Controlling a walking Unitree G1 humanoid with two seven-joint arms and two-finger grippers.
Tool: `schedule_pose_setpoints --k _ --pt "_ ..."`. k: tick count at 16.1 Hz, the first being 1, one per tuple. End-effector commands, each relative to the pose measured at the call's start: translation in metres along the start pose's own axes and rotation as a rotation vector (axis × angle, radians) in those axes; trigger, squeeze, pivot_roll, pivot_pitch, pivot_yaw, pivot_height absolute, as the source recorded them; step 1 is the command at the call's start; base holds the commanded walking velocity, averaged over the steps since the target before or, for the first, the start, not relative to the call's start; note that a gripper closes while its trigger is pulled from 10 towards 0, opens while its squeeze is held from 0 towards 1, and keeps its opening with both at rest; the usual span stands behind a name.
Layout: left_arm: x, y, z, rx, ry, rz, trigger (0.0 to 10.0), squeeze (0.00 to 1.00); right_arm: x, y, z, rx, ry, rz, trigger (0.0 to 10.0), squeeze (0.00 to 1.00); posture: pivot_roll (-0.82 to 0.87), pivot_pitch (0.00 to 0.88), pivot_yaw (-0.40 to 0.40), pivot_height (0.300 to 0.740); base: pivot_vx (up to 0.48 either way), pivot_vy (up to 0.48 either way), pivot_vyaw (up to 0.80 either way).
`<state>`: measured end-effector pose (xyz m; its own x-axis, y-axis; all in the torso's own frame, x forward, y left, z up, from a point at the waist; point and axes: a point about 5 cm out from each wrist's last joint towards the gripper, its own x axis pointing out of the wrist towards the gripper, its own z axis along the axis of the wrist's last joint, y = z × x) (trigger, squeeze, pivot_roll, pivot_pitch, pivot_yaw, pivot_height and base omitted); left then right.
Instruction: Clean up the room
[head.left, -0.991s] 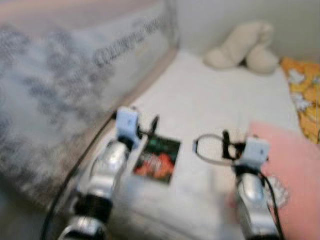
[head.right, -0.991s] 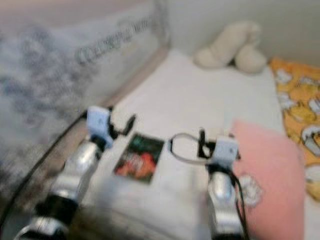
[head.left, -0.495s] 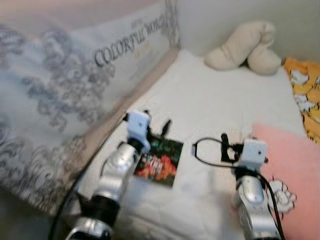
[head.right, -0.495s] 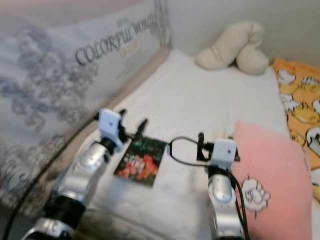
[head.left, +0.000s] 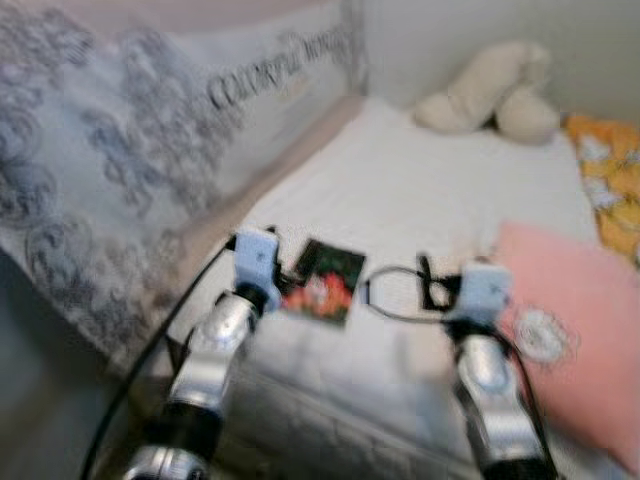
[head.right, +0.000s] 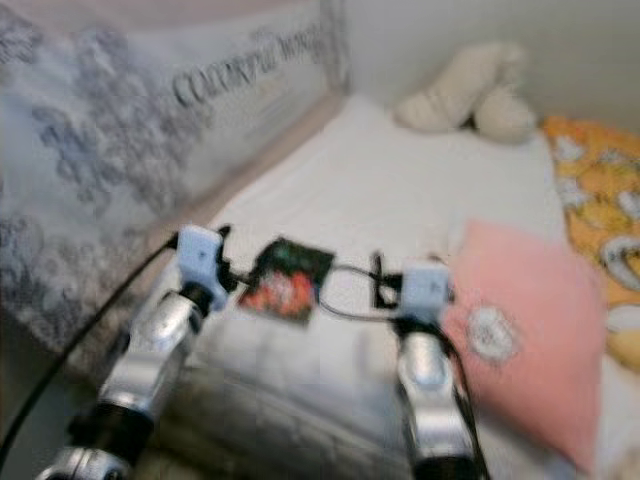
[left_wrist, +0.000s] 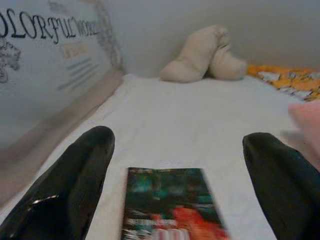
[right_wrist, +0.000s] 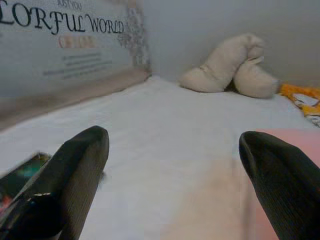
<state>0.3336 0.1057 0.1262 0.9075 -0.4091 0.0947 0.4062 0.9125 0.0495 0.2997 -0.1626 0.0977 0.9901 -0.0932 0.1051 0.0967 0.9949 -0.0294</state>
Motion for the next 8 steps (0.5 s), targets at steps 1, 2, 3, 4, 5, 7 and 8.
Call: schedule_pose_setpoints --k 1,2,3,4,5,7,8 --pt "0.0043 -0.0072 0.006 0.021 -0.021 -0.043 10.0 0.0 0.0015 -0.0064 -0.0023 -0.006 0.012 -0.025 10.0 0.0 0.14 0.0 -0.019 0.671 0.0 -0.45 0.0" --pt "0.0043 -0.0073 0.0063 0.022 -0.021 -0.048 10.0 0.0 0.0019 -0.0062 -0.0017 -0.005 0.009 -0.024 10.0 0.0 0.14 0.0 -0.019 0.671 0.0 -0.446 0.0" --pt "0.0047 -0.0073 0.0066 0.025 -0.023 -0.054 10.0 0.0 0.0021 -0.006 -0.0015 -0.005 0.008 -0.024 10.0 0.0 0.13 0.0 -0.016 0.671 0.0 -0.446 0.0" --pt "0.0066 -0.0063 0.0092 0.033 -0.032 -0.061 10.0 0.0 0.0022 -0.0049 -0.0017 -0.008 0.006 -0.019 10.0 0.0 0.14 0.0 -0.015 0.671 0.0 -0.435 0.0" --pt "0.0078 -0.0055 0.0133 0.049 -0.051 -0.065 10.0 0.0 0.0014 -0.0043 -0.002 -0.018 0.002 -0.012 10.0 0.0 0.13 0.0 -0.016 0.671 0.0 -0.428 0.0" --pt "0.0083 -0.0056 0.0147 0.051 -0.056 -0.066 10.0 0.0 0.0009 -0.0059 -0.0006 -0.023 -0.009 -0.019 10.0 0.0 0.13 0.0 -0.015 0.671 0.122 -0.416 0.0" --pt "0.009 -0.0063 0.0152 0.055 -0.058 -0.07 10.0 0.0 0.0016 -0.0074 0.0019 -0.03 -0.02 -0.028 10.0 0.0 0.13 0.0 -0.015 0.671 0.251 -0.405 0.0"
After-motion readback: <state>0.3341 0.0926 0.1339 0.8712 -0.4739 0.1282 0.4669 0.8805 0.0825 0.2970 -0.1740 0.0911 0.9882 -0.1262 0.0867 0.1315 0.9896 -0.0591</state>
